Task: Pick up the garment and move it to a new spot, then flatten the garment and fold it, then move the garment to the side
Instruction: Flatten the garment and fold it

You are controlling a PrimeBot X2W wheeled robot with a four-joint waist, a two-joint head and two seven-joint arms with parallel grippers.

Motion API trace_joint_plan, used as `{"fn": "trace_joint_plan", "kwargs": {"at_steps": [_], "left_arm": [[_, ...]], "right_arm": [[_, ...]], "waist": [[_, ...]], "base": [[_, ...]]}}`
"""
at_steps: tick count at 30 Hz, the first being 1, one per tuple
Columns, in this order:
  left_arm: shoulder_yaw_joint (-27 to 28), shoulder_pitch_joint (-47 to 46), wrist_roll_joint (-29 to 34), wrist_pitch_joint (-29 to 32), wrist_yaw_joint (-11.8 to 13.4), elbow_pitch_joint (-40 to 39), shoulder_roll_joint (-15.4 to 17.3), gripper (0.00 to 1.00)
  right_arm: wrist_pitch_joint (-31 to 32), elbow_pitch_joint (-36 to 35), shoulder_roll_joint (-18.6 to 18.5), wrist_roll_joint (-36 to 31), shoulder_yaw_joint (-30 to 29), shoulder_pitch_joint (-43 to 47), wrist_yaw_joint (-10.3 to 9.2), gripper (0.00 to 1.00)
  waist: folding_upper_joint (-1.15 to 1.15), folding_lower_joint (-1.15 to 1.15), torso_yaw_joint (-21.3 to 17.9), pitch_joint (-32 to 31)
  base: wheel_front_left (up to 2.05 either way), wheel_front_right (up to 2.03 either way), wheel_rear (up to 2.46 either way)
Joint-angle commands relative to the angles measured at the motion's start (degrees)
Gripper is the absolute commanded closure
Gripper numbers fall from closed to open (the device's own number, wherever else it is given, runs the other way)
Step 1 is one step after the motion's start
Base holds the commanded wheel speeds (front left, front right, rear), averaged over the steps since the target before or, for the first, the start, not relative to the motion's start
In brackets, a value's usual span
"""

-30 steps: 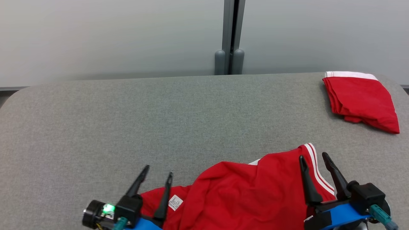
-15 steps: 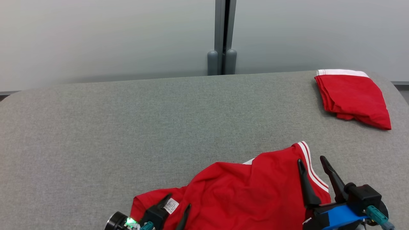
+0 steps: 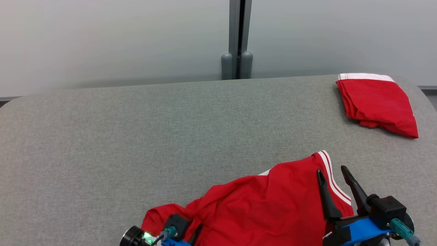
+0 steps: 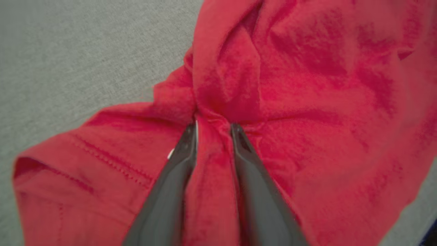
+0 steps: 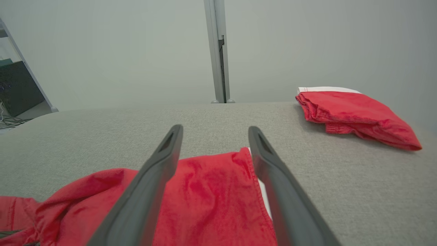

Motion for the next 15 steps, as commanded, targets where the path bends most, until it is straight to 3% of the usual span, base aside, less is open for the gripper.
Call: {"fn": "trace_joint_plan", "kwargs": {"at_steps": [1, 15], "left_arm": [[-0.8, -0.2, -0.4, 0.9, -0.1, 2.0, 0.8, 1.0], [7.4, -18.6, -4.6, -7.2, 1.3, 3.7, 3.2, 1.0]], "right_arm": [[-0.3, 0.0, -0.1, -0.5, -0.1, -1.0, 0.01, 0.0], [-0.3, -1.2, -0.5, -1.2, -1.2, -4.8, 0.01, 0.0]], "waist": [[0.01, 0.01, 0.0, 0.3], [0.01, 0.01, -1.1, 5.4]], "base": [[0.0, 0.0, 0.0], [0.0, 0.0, 0.0]]}}
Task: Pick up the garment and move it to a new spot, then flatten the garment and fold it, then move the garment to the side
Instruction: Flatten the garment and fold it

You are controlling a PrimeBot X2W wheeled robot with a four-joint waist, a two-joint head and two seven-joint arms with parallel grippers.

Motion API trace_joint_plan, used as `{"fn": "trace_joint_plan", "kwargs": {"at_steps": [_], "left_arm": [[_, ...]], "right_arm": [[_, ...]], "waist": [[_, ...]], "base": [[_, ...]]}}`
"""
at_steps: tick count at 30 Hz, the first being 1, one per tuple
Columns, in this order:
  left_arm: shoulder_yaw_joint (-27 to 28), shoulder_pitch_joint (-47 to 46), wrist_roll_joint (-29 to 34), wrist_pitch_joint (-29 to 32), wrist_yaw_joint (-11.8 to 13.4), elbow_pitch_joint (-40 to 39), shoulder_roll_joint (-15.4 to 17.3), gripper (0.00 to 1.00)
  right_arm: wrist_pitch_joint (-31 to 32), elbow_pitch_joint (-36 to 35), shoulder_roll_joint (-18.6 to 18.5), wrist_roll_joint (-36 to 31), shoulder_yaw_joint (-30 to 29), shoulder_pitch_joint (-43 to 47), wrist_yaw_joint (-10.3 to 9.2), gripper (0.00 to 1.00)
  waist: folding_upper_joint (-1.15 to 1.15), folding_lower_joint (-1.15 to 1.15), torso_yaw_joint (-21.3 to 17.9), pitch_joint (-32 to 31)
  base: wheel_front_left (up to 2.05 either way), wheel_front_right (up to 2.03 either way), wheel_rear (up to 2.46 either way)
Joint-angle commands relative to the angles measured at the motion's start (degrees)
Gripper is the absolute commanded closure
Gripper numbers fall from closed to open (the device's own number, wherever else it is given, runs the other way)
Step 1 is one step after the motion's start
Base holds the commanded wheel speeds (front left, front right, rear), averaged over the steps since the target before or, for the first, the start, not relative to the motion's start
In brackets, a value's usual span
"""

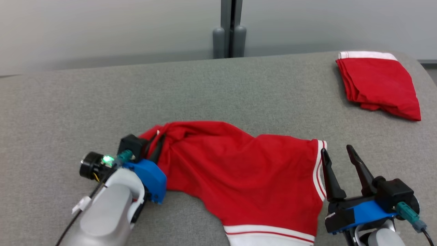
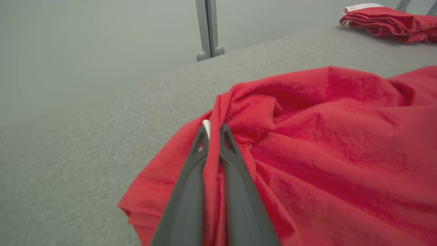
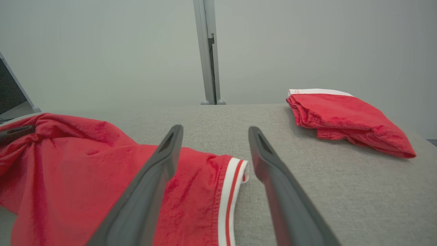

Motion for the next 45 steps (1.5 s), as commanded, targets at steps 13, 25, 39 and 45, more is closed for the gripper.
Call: {"fn": "trace_joint_plan", "kwargs": {"at_steps": [13, 25, 39, 45], "left_arm": [[0.4, -9.1, -0.4, -5.5, -0.6, 10.0, 0.1, 0.0], [10.2, 7.6, 3.2, -6.4, 3.8, -14.4, 1.7, 0.0], [27.4, 28.9, 9.2, -6.4, 5.3, -33.4, -2.2, 0.0], [31.7, 32.6, 11.1, -6.3, 4.3, -34.8, -4.0, 0.0]], "right_arm": [[-0.3, 1.3, -0.2, 0.1, -0.7, -3.4, 0.01, 0.0], [-0.3, 2.0, -0.1, 0.7, -3.0, 0.9, 0.01, 0.0], [-0.3, 3.2, 0.0, 1.0, -5.5, 6.0, 0.01, 0.0], [-0.3, 4.9, 0.1, 0.8, -6.1, 7.4, 0.01, 0.0]], "waist": [[-0.01, -0.01, -2.0, 2.8], [-0.01, -0.01, 1.0, -1.6], [-0.01, -0.01, 3.5, -5.7], [-0.01, -0.01, 4.1, -6.4]], "base": [[0.0, 0.0, 0.0], [0.0, 0.0, 0.0], [0.0, 0.0, 0.0], [0.0, 0.0, 0.0]]}}
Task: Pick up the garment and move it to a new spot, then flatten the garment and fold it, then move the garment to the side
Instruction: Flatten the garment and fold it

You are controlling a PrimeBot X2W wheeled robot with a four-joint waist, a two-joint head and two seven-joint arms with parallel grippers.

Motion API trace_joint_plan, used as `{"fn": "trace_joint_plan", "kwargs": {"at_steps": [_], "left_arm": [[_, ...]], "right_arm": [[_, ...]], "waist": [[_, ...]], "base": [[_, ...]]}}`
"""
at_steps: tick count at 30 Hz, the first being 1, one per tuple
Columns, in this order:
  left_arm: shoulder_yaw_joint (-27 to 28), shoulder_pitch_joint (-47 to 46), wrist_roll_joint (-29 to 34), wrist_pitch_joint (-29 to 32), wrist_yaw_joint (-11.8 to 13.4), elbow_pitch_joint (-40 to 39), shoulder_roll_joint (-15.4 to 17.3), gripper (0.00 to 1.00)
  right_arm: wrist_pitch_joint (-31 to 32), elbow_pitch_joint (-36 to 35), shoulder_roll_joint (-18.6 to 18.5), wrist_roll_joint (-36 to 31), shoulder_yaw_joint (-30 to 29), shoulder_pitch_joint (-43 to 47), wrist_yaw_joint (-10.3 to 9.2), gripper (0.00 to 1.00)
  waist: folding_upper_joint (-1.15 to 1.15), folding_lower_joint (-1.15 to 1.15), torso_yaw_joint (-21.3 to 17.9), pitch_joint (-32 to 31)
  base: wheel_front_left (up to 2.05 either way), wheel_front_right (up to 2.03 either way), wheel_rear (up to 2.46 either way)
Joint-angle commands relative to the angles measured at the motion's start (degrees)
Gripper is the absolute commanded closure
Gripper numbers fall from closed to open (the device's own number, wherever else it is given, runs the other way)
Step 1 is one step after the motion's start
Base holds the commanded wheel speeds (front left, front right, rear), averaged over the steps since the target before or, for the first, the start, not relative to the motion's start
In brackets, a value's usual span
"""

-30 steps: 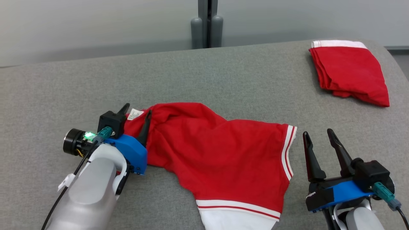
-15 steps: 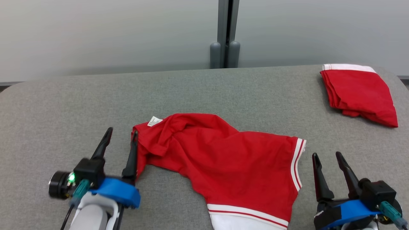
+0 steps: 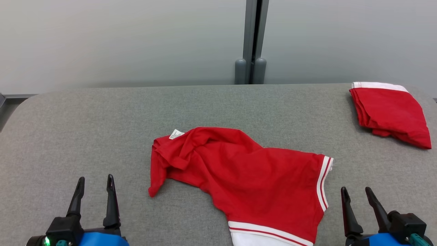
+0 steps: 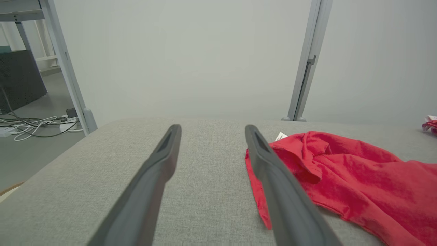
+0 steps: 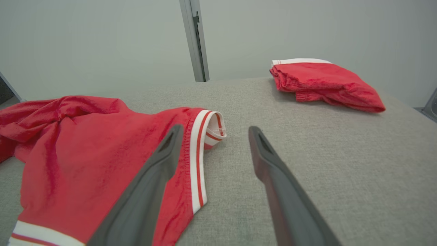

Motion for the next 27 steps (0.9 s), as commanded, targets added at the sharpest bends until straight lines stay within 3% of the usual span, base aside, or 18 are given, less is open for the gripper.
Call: {"fn": "trace_joint_plan", "kwargs": {"at_steps": [1, 8, 16, 27], "left_arm": [[0.5, 0.6, 0.6, -0.1, -0.4, -0.5, -0.1, 0.0], [3.0, 1.1, 2.8, -0.1, -2.0, -0.5, -1.7, 0.0], [4.1, -0.8, 4.0, -0.1, -3.0, -0.7, -2.9, 0.0], [4.6, -2.4, 4.6, -0.1, -4.0, -0.3, -3.8, 0.0]], "right_arm": [[-0.3, 0.4, 0.0, -0.2, -0.1, 0.7, 0.01, 0.0], [0.3, 3.0, -0.1, -1.2, 1.4, -2.2, 0.01, 0.0], [4.9, 6.5, -3.4, -2.6, 5.2, -13.4, 0.01, 0.0], [11.4, 24.0, -5.3, -4.0, 6.6, -24.3, 0.01, 0.0]], "waist": [[0.0, 0.01, 0.1, 0.0], [0.0, 0.01, 0.2, -0.2], [0.0, 0.01, 0.7, 0.7], [0.0, 0.01, 2.9, 3.3]], "base": [[0.0, 0.0, 0.0], [0.0, 0.0, 0.0], [0.0, 0.0, 0.0], [0.0, 0.0, 0.0]]}}
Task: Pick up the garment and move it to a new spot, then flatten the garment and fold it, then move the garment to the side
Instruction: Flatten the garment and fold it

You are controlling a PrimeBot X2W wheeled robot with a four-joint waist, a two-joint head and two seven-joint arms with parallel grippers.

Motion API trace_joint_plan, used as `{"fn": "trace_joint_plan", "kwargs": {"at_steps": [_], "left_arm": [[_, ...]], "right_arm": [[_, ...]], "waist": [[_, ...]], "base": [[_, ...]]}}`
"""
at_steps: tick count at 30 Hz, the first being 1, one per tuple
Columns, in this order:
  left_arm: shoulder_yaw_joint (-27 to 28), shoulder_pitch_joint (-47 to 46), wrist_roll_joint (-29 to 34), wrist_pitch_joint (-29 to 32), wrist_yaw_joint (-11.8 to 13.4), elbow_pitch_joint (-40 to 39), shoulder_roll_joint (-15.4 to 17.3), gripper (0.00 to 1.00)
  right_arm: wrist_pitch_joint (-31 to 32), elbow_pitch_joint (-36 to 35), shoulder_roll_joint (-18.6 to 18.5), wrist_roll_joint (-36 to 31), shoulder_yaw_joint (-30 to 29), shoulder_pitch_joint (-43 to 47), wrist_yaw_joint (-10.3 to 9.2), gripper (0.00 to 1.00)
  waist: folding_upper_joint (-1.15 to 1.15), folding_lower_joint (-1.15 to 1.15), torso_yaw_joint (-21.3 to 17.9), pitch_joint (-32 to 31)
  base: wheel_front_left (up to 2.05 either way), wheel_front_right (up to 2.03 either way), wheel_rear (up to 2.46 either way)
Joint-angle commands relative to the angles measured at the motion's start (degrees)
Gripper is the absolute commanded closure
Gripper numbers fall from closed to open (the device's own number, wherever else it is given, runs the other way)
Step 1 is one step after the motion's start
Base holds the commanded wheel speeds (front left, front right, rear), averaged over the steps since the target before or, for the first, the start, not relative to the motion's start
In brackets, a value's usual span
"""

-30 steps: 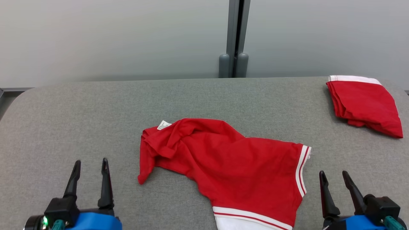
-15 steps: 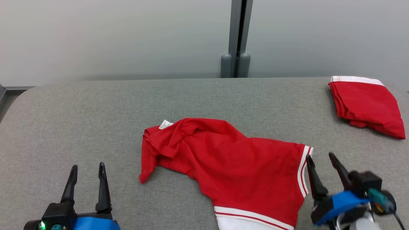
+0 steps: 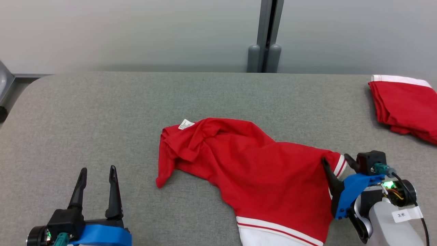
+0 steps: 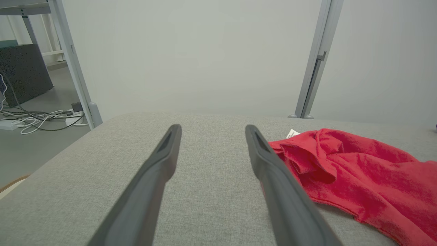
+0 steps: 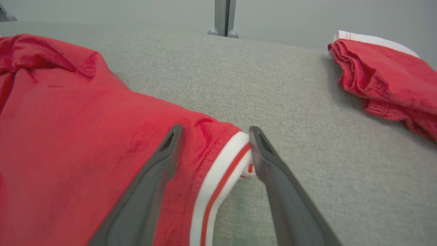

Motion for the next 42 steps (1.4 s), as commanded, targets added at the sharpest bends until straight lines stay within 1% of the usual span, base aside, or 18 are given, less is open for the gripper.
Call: {"fn": "trace_joint_plan", "kwargs": {"at_steps": [1, 5, 10, 11, 12, 15, 21, 27, 32, 33, 34, 39, 42], "left_arm": [[0.4, -1.4, 0.3, -0.1, -0.3, 0.1, -0.1, 0.0], [0.5, -2.3, 0.4, -0.1, -0.5, 0.3, -0.2, 0.0], [0.5, -2.9, 0.4, -0.1, -0.8, 0.7, -0.4, 0.0], [0.4, -3.0, 0.5, -0.1, -0.9, 0.8, -0.4, 0.0], [0.2, -3.2, 0.5, -0.1, -0.9, 0.9, -0.4, 0.0], [-0.1, -3.3, 0.4, -0.1, -0.9, 1.0, -0.4, 0.0], [-0.9, -3.4, 0.1, -0.1, -1.0, 1.0, -0.4, 0.0], [-1.4, -4.1, -0.4, -0.1, -0.9, 1.1, -0.5, 0.0], [-1.6, -4.6, -0.6, -0.1, -0.8, 1.3, -0.5, 0.0], [-1.7, -4.5, -0.6, -0.1, -0.8, 1.3, -0.5, 0.0], [-1.6, -4.4, -0.6, -0.1, -0.7, 1.4, -0.5, 0.0], [-1.6, -4.2, -0.3, -0.1, -0.6, 1.7, -0.5, 0.0], [-1.6, -3.9, 0.0, -0.1, -0.5, 1.9, -0.5, 0.0]], "right_arm": [[0.5, 2.5, -0.5, -0.6, 0.0, -1.4, 0.01, 0.0], [0.8, 9.3, -0.3, -0.7, 0.5, -3.6, 0.01, 0.0], [-0.4, 15.7, 0.9, 1.0, 2.0, -5.7, 0.01, 0.0], [-0.4, 16.8, 1.2, 1.5, 2.4, -6.0, 0.01, 0.27], [-0.6, 17.6, 1.5, 2.1, 3.0, -6.3, 0.01, 1.0], [-2.2, 19.4, 0.6, 3.2, 4.1, -8.0, 0.01, 1.0], [-4.7, 21.6, -4.5, 3.4, 4.8, -13.8, 0.0, 1.0], [-5.2, 24.5, -10.0, 2.5, 4.3, -20.2, 0.0, 1.0], [-4.9, 28.1, -12.2, 1.8, 3.6, -23.7, 0.0, 1.0], [-5.2, 28.7, -12.1, 1.7, 3.5, -24.1, 0.0, 0.74], [-5.4, 29.2, -11.6, 1.9, 3.3, -24.5, 0.0, 0.0], [-8.9, 29.9, -11.1, 1.8, 2.3, -24.4, 0.0, 0.0], [-10.8, 28.2, -10.9, 1.3, 1.6, -23.2, 0.0, 0.0]], "waist": [[0.0, 0.0, 0.4, 0.6], [0.0, 0.0, 0.8, 1.7], [0.0, 0.0, 0.9, 2.2], [0.0, 0.0, 1.0, 2.2], [0.0, 0.0, 1.0, 2.2], [0.0, 0.0, 1.3, 2.1], [0.0, 0.0, 2.2, 2.8], [0.0, 0.0, 3.5, 3.8], [0.0, 0.0, 4.1, 4.6], [0.0, 0.0, 4.2, 4.7], [0.0, 0.0, 4.1, 4.8], [0.0, 0.0, 3.0, 4.5], [0.0, 0.0, 2.1, 3.7]], "base": [[0.0, 0.0, 0.0], [0.0, 0.0, 0.0], [0.0, 0.0, 0.0], [0.0, 0.0, 0.0], [0.0, 0.0, 0.0], [0.0, 0.0, 0.0], [0.0, 0.0, 0.0], [0.0, 0.0, 0.0], [0.0, 0.0, 0.0], [0.0, 0.0, 0.0], [0.0, 0.0, 0.0], [0.0, 0.0, 0.0], [0.0, 0.0, 0.0]]}}
